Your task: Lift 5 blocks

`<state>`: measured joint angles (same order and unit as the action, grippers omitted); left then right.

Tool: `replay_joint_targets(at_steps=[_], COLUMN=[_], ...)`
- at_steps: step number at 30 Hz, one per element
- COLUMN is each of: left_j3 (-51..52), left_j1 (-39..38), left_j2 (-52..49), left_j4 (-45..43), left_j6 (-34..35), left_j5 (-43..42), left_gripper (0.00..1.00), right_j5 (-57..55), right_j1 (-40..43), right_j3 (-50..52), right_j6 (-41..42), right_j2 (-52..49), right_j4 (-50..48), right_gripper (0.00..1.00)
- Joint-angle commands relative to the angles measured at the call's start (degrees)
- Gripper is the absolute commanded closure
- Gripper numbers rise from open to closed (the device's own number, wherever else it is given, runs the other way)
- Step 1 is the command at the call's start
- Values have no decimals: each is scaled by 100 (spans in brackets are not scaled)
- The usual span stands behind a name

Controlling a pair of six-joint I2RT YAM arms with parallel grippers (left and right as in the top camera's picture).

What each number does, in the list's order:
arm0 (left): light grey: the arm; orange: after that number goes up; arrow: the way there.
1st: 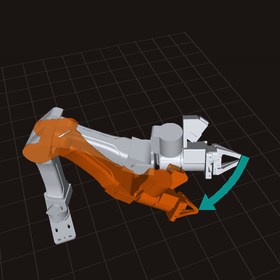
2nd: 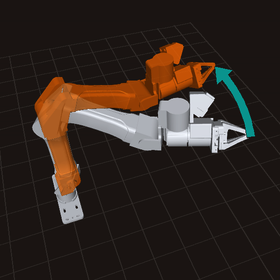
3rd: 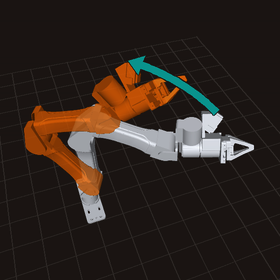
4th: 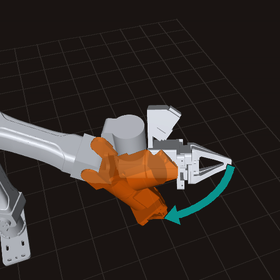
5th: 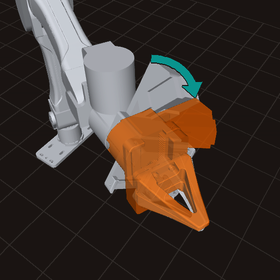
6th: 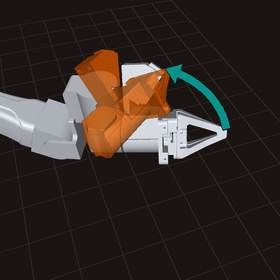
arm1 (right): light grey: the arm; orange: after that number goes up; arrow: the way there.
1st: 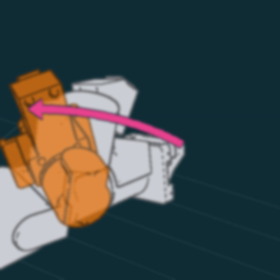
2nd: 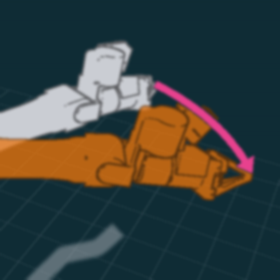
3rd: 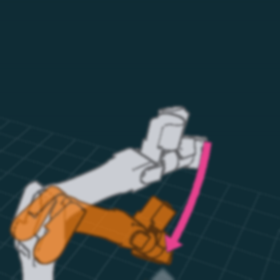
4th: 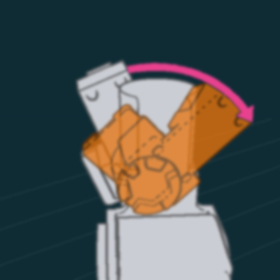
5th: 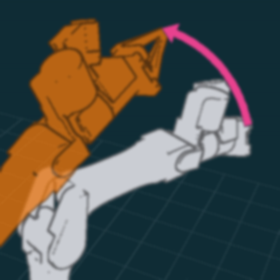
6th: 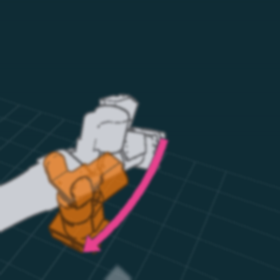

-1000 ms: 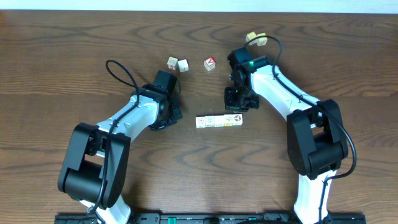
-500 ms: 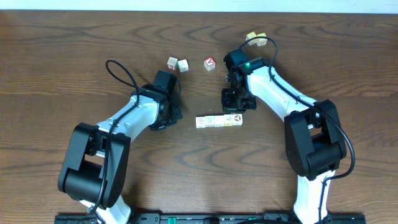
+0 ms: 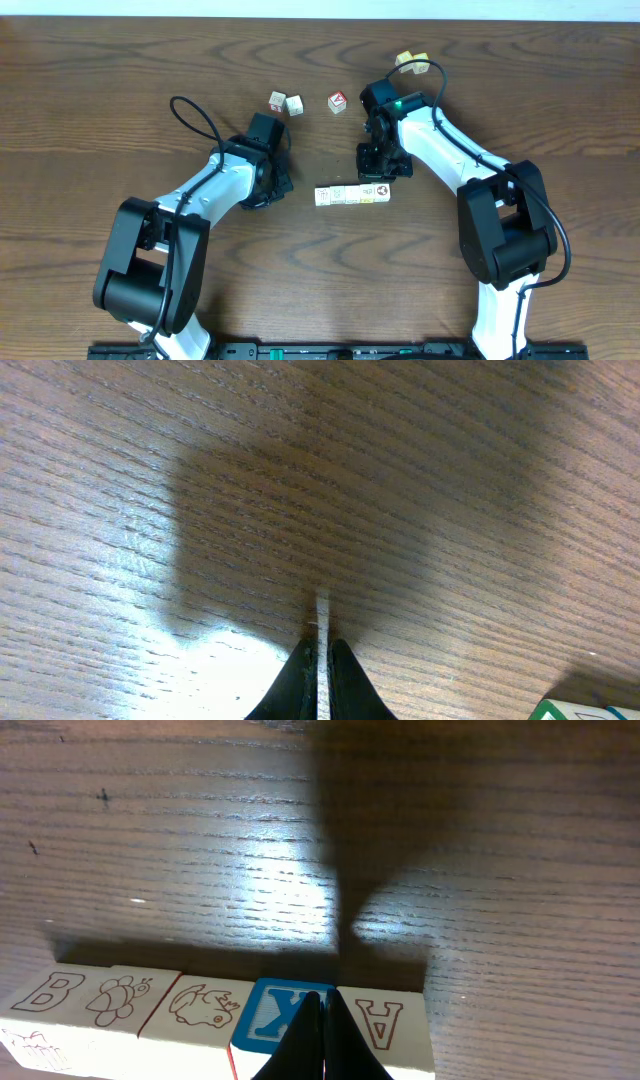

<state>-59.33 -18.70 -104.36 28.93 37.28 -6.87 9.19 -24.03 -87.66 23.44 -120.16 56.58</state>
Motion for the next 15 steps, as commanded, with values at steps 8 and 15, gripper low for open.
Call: replay_joint_targets(at_steps=[8,15], left_j3=[42,42], left_j1=[15,15], left_j2=[31,31], left_j4=[59,59], left_j6=[-11,-13], left_j5=[155,155], left_gripper=[93,93], right_j5=[-11,-11], right_j1=[-57,83], right_j3=[28,-179], right_j6=[-31,-31], right_j2=[-63,-59], right_j4=[-20,-7], right_gripper=[99,99])
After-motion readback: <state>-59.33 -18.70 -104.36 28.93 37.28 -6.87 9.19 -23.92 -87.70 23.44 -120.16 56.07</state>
